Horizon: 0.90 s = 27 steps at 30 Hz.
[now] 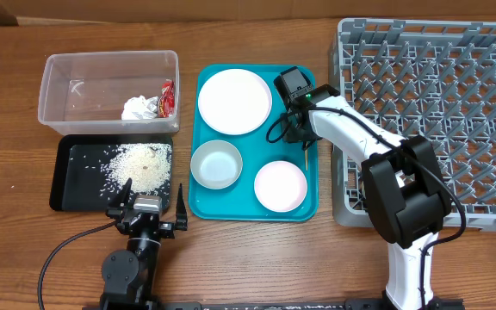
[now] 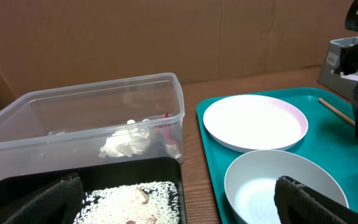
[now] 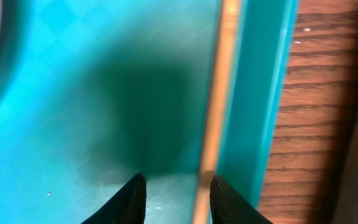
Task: Sort waste into correct bins and load items into the dishwasher
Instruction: 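Move the right gripper back to the remaining chopstick and grasp it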
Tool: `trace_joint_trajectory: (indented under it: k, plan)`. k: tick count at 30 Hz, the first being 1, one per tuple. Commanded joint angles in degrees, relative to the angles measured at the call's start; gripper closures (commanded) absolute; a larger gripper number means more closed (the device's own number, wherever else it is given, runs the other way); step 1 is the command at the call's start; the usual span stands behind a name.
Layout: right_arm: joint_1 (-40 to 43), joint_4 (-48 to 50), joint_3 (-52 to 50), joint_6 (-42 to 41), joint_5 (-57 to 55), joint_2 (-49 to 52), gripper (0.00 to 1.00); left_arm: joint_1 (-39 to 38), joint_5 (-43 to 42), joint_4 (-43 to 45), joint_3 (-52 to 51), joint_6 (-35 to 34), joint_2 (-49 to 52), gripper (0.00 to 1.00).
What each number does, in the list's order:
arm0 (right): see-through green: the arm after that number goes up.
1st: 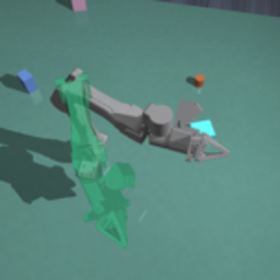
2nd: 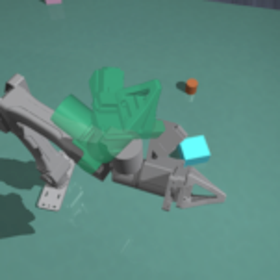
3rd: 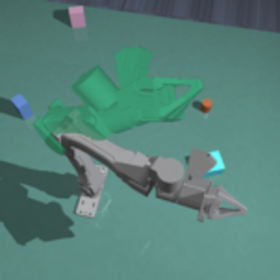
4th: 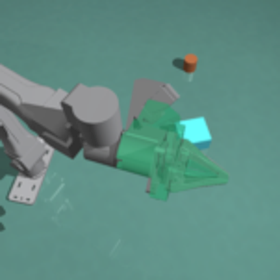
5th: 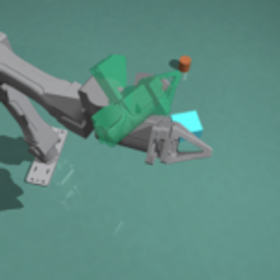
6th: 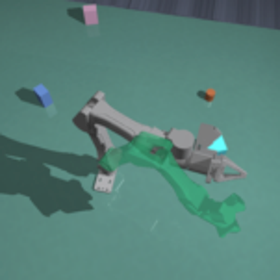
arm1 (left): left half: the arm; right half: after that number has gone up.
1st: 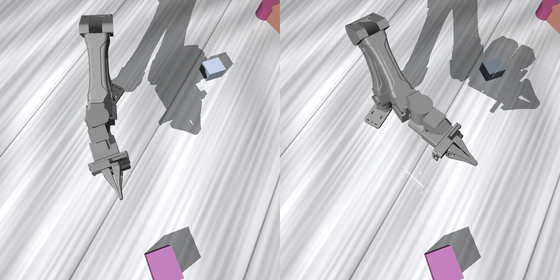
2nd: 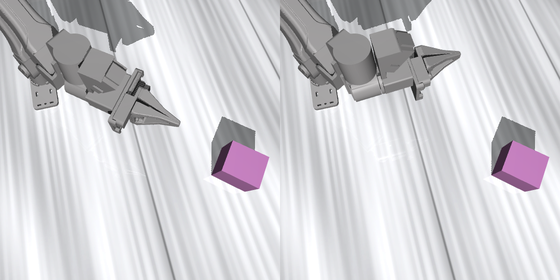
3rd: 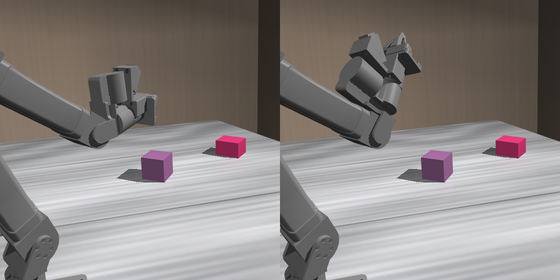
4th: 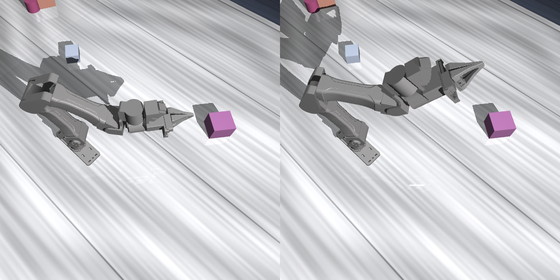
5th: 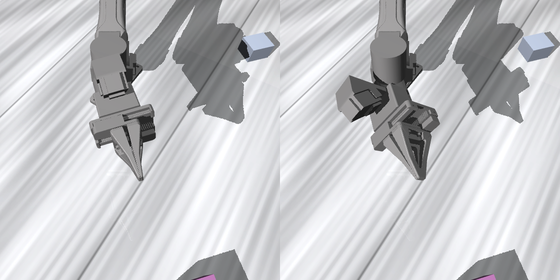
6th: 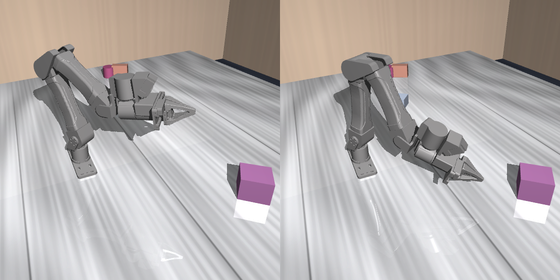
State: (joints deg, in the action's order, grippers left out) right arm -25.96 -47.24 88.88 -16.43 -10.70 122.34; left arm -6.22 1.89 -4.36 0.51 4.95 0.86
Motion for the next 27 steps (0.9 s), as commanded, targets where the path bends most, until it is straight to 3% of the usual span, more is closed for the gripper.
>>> trace_joint_trajectory:
  k: [1, 9, 13, 18, 25, 27]
  plan:
    - [-0.07, 0.24, 0.59, -0.37, 2.75, 1.51, 0.69, 0.42, -0.44, 0.09, -0.24, 1.07, -0.22, 0.0]
    - [-1.31, -0.9, 0.66, -1.03, 11.85, 3.34, 0.95, 0.42, -0.44, 0.09, -0.24, 1.07, -0.22, 0.0]
    - [-1.29, -3.32, 2.82, -1.01, 6.47, 0.98, 0.89, 0.42, -0.44, 0.09, -0.24, 1.07, -0.22, 0.0]
    - [-0.74, -3.43, 3.76, -0.92, -5.27, -2.05, 0.65, 0.42, -0.44, 0.09, -0.24, 1.07, -0.22, 0.0]
    - [1.51, 2.23, -2.71, -0.35, -0.96, -1.79, 0.65, 0.42, -0.44, 0.09, -0.24, 1.07, -0.22, 0.0]
    - [1.62, 4.35, -5.68, -0.39, 1.62, -1.77, 0.71, 0.42, -0.44, 0.09, -0.24, 1.07, -0.22, 0.0]
